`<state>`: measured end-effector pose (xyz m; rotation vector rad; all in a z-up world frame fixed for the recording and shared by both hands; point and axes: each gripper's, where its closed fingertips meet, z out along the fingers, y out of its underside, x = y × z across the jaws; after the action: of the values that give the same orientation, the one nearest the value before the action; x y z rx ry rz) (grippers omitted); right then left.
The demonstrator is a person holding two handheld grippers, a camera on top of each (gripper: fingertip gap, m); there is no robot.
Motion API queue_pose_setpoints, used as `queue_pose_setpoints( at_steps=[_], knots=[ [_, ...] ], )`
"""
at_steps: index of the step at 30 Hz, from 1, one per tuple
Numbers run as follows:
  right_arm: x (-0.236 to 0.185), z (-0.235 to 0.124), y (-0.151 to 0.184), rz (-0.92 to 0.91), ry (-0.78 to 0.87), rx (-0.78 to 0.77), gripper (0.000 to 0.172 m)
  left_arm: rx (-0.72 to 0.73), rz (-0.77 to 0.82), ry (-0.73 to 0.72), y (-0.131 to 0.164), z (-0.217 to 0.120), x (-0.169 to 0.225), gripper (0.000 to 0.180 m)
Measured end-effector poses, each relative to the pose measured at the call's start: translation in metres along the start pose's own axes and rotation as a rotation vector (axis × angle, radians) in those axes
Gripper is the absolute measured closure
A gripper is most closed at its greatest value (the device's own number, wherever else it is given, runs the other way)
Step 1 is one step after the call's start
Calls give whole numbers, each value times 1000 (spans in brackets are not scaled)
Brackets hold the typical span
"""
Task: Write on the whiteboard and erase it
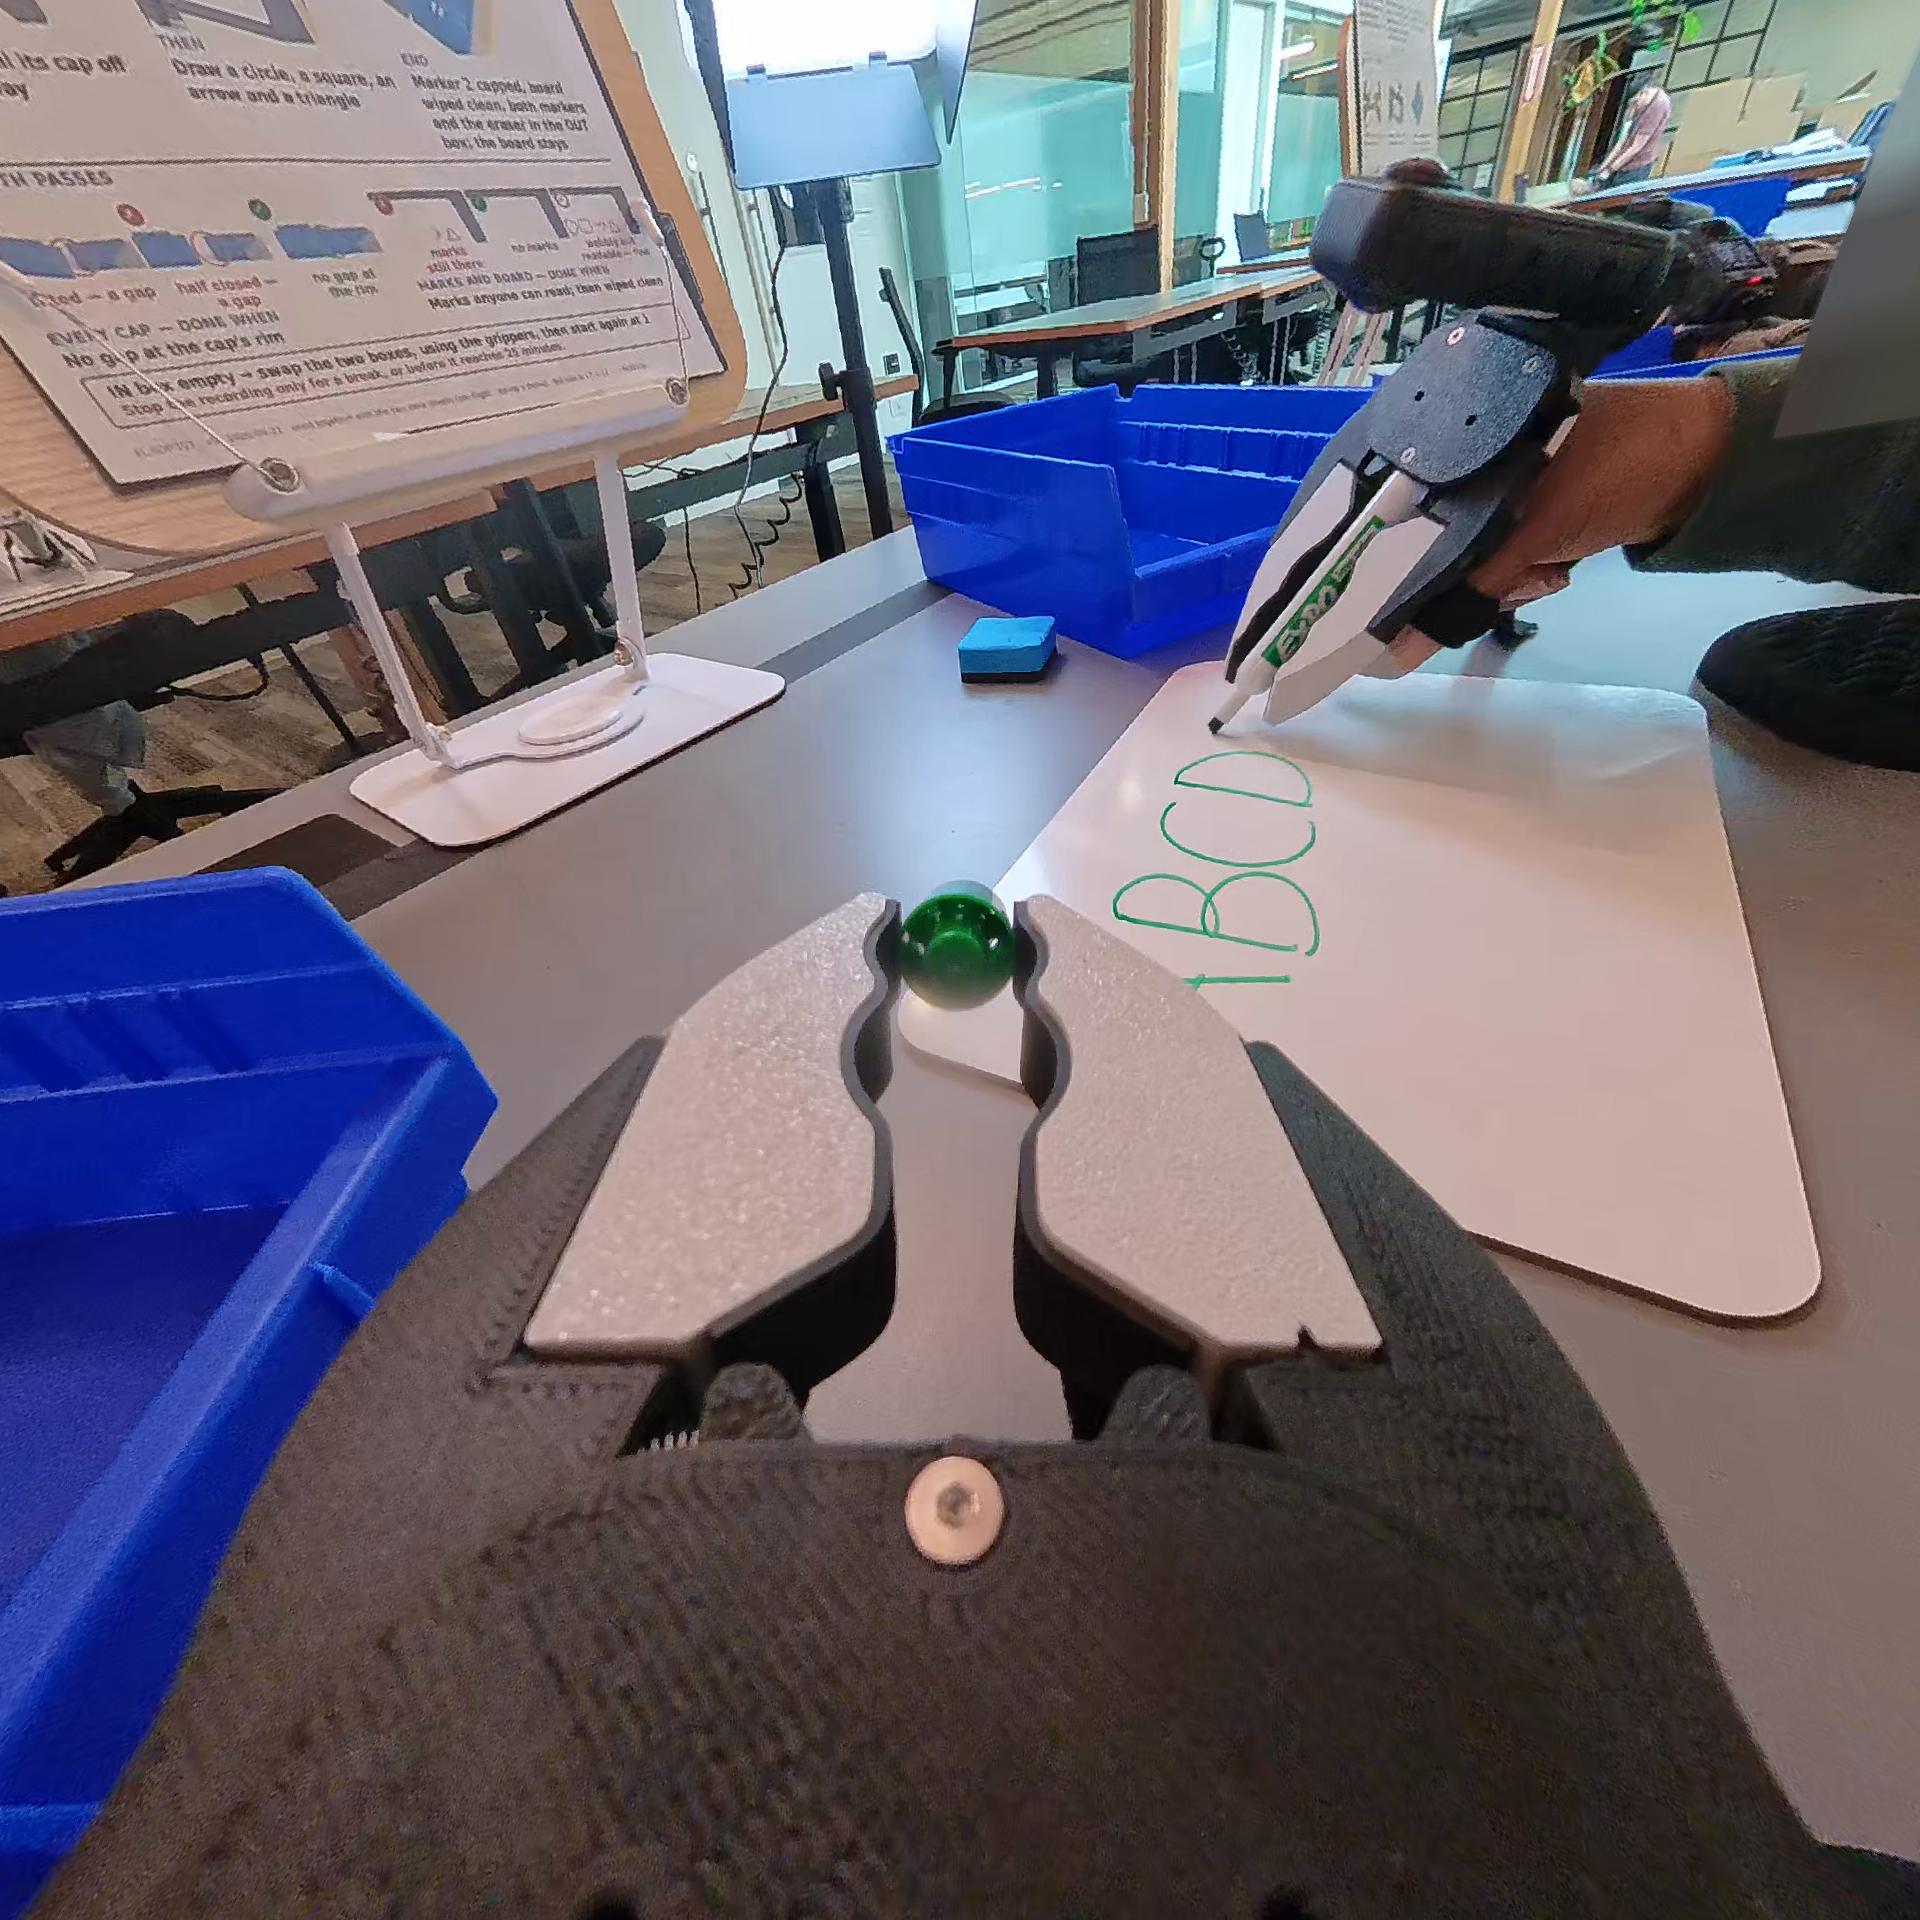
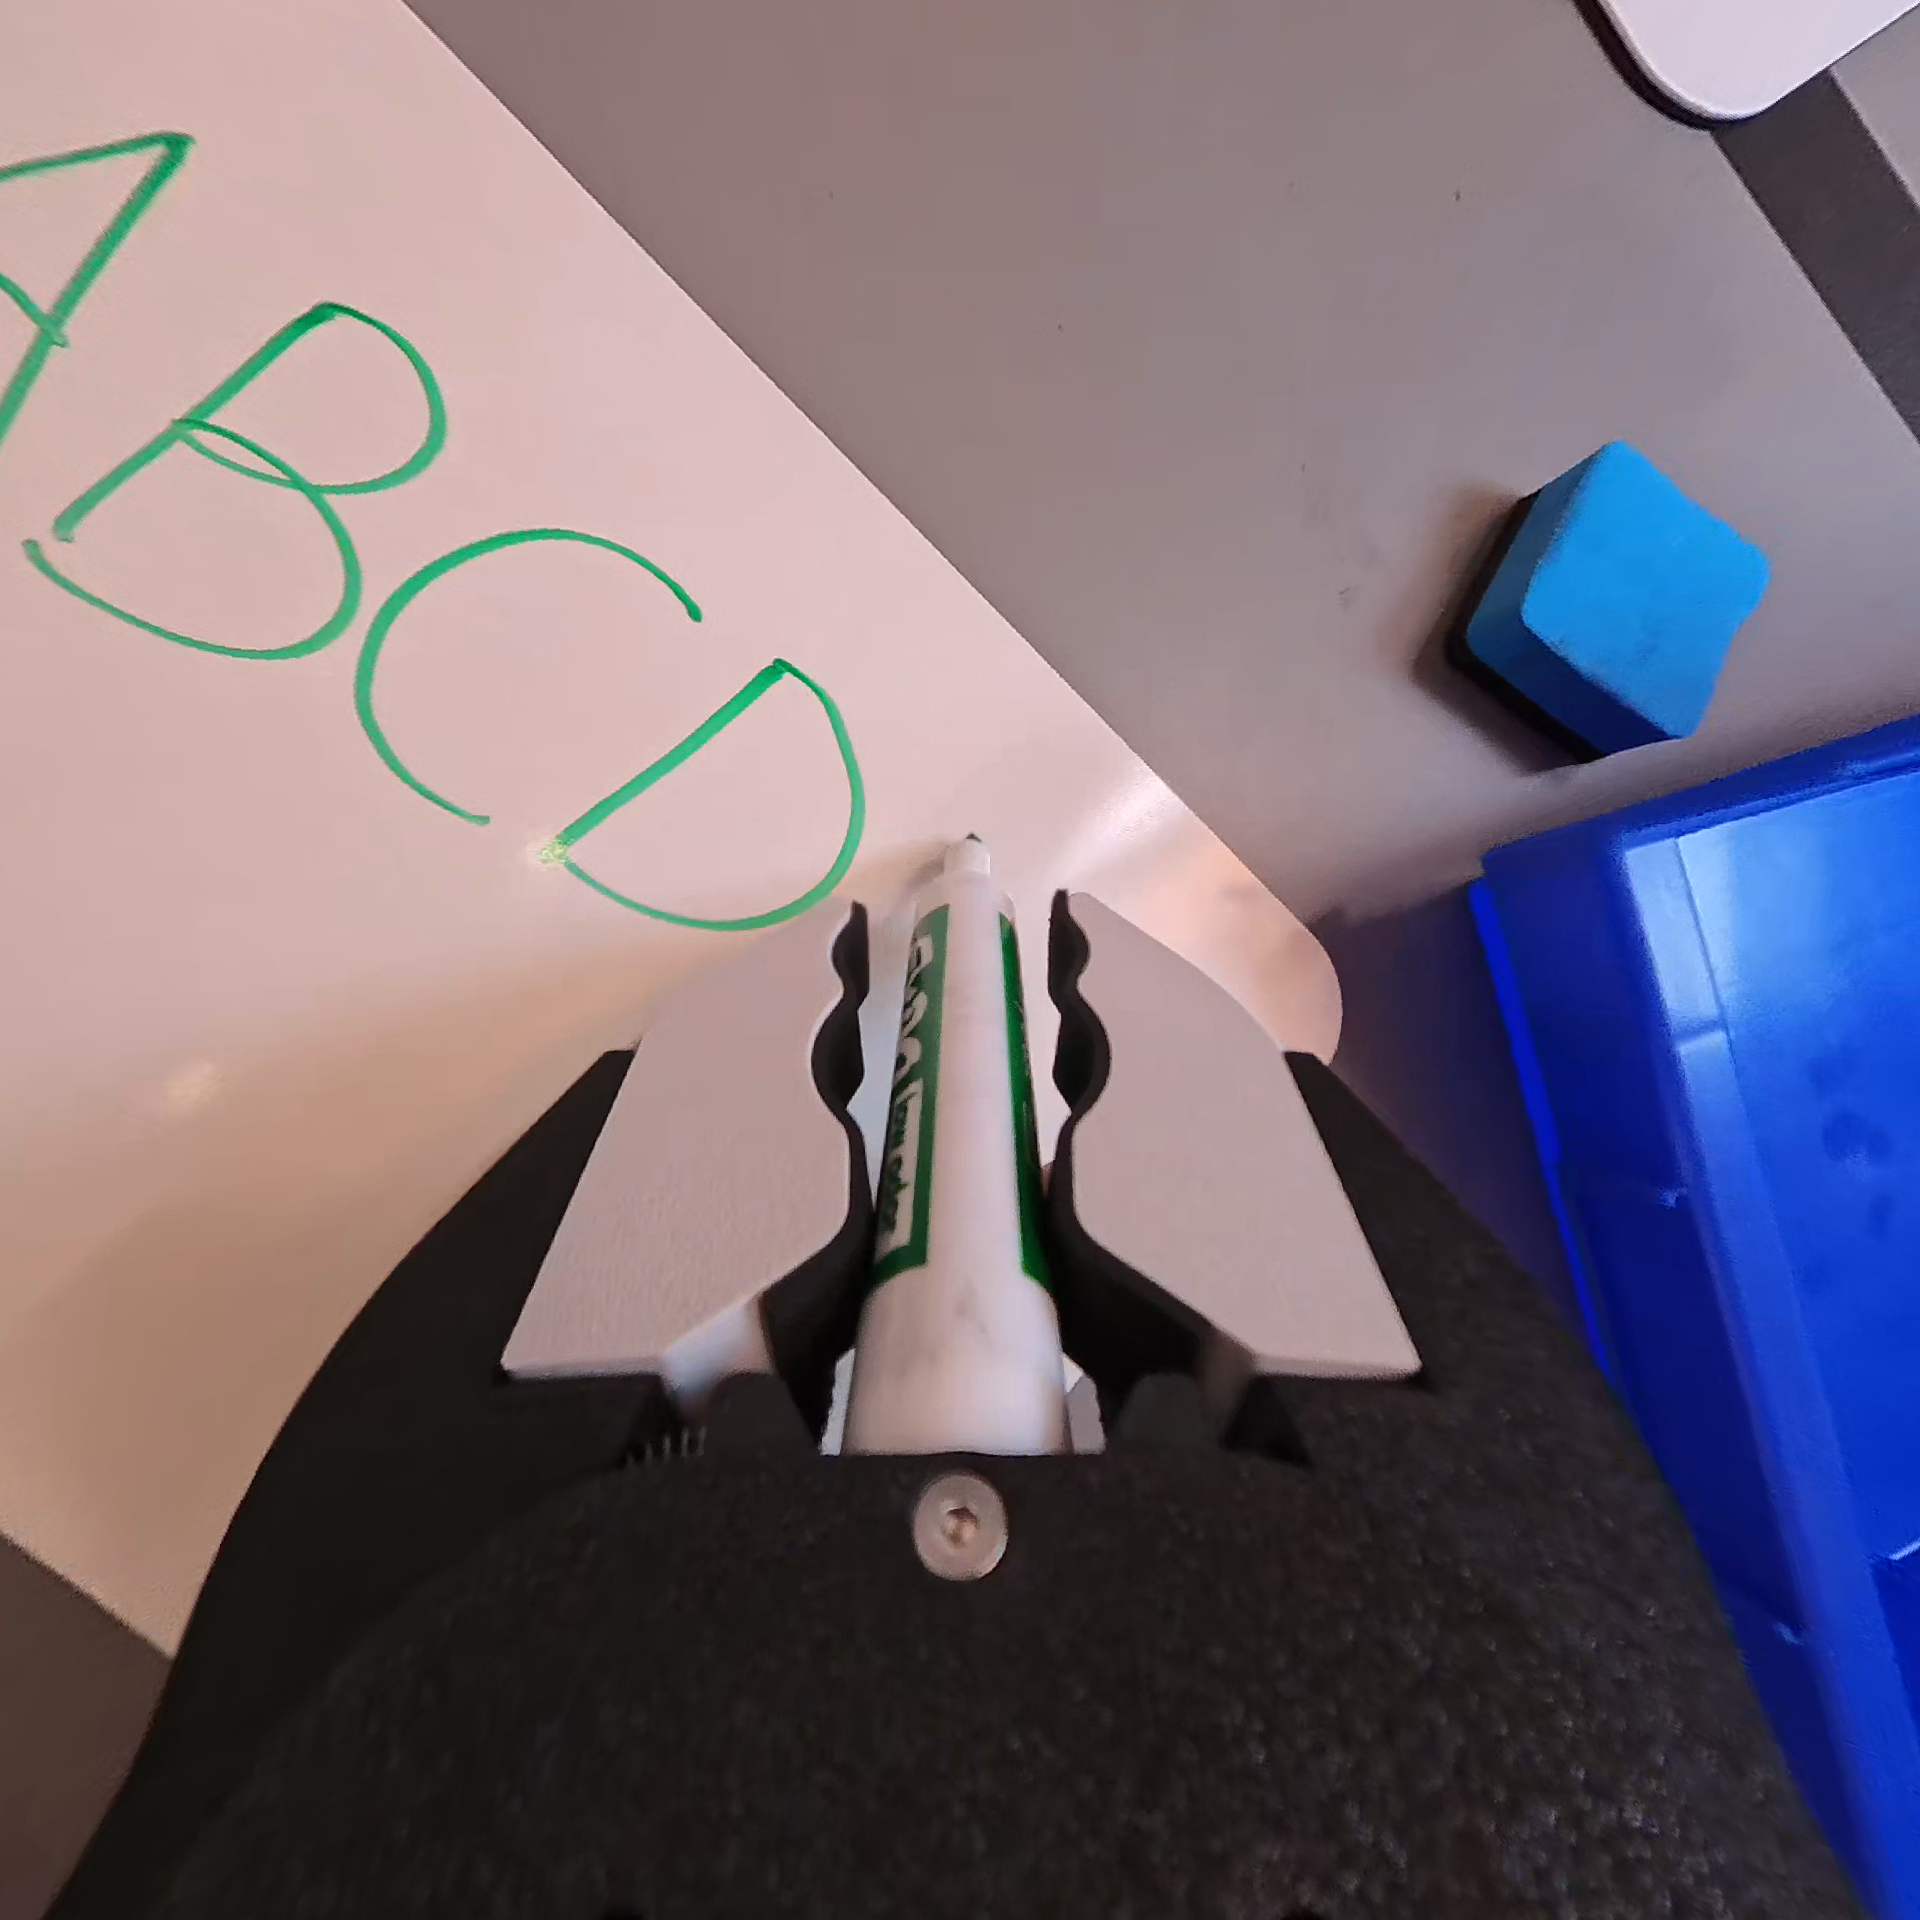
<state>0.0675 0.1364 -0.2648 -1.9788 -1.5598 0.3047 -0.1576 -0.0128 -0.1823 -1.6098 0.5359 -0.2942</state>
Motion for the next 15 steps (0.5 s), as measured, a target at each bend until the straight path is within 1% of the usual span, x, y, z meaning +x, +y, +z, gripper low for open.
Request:
queue_pose_setpoints(
  at_steps=[4, 9, 11, 15],
  knots=[
    [-8, -7, 7, -9, -4, -20, 136, 2, -4, 0, 0, -1, -1, 160],
    [-35, -28, 26, -29, -24, -53, 137, 0, -3, 5, 0, 0, 0, 160],
    [-35, -28, 24, -38, -8, -48, 137, -6, -3, 12, 1, 1, 2, 160],
    [-14, -20, 3, -17, 30, 17, 137, -8, 14, 8, 1, 0, 4, 160]
  ],
)
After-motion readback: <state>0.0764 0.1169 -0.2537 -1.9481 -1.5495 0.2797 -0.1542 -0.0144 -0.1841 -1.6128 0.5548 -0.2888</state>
